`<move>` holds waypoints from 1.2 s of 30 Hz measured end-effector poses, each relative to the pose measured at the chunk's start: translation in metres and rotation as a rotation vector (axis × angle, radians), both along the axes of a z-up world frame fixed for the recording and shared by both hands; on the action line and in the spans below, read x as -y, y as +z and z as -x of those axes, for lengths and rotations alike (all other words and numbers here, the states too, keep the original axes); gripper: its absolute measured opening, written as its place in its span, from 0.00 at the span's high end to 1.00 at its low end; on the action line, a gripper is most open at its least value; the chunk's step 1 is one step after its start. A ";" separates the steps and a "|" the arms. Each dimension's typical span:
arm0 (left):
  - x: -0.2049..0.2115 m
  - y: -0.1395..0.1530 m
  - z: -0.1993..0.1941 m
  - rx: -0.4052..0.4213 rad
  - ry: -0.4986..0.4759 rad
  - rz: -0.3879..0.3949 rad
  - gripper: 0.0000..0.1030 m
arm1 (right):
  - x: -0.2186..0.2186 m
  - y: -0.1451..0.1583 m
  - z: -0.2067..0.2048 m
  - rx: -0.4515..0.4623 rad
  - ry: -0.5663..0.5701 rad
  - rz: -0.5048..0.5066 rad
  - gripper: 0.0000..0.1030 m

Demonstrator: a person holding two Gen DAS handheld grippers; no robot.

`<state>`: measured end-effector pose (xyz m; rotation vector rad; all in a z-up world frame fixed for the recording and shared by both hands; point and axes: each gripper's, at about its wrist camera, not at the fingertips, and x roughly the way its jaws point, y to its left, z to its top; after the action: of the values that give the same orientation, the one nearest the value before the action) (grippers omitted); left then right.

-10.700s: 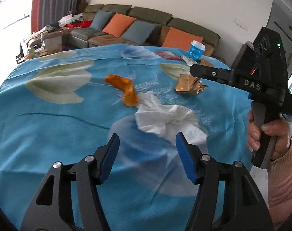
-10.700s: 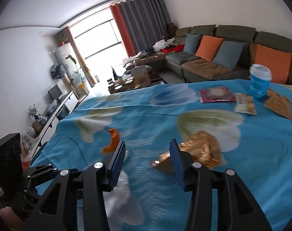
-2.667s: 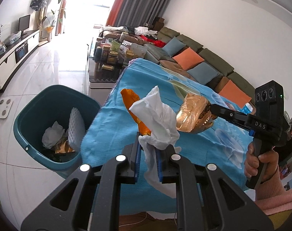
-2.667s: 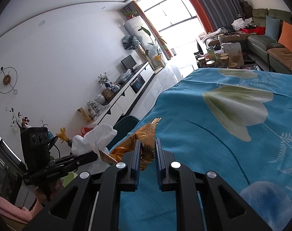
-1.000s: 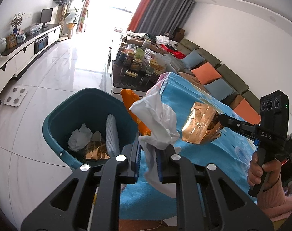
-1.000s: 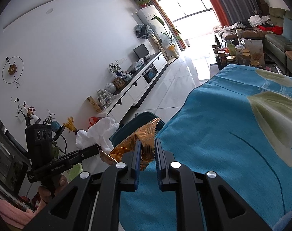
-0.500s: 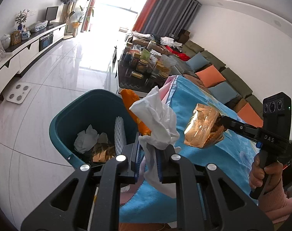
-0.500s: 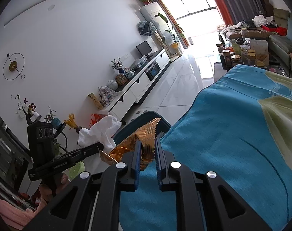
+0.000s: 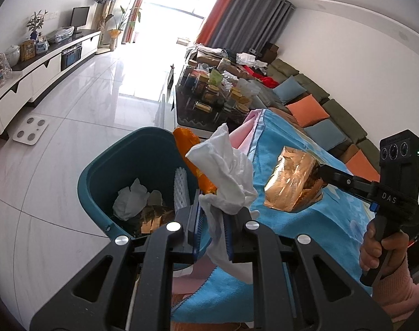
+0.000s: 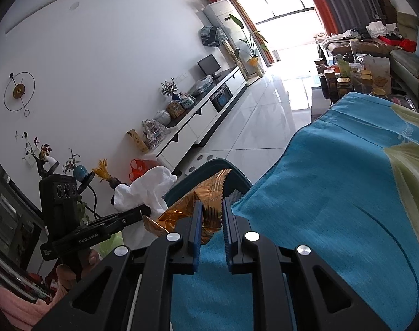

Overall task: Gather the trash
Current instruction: 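Carry the tissue with the left tool while the right tool carries the gold wrapper to the bin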

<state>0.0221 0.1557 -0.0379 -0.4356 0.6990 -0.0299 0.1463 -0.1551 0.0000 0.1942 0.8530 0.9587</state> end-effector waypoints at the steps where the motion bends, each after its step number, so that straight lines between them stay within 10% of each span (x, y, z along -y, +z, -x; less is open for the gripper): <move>1: 0.000 0.000 0.000 -0.001 0.002 -0.001 0.86 | 0.000 0.000 -0.001 -0.001 0.001 0.000 0.88; 36: -0.019 -0.039 -0.023 -0.095 0.085 -0.018 0.86 | -0.064 -0.014 -0.011 -0.010 0.041 0.109 0.88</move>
<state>0.0448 0.1743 -0.0766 -0.4509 0.7728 0.0774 0.1575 -0.0907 -0.0141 0.0887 0.9187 0.9471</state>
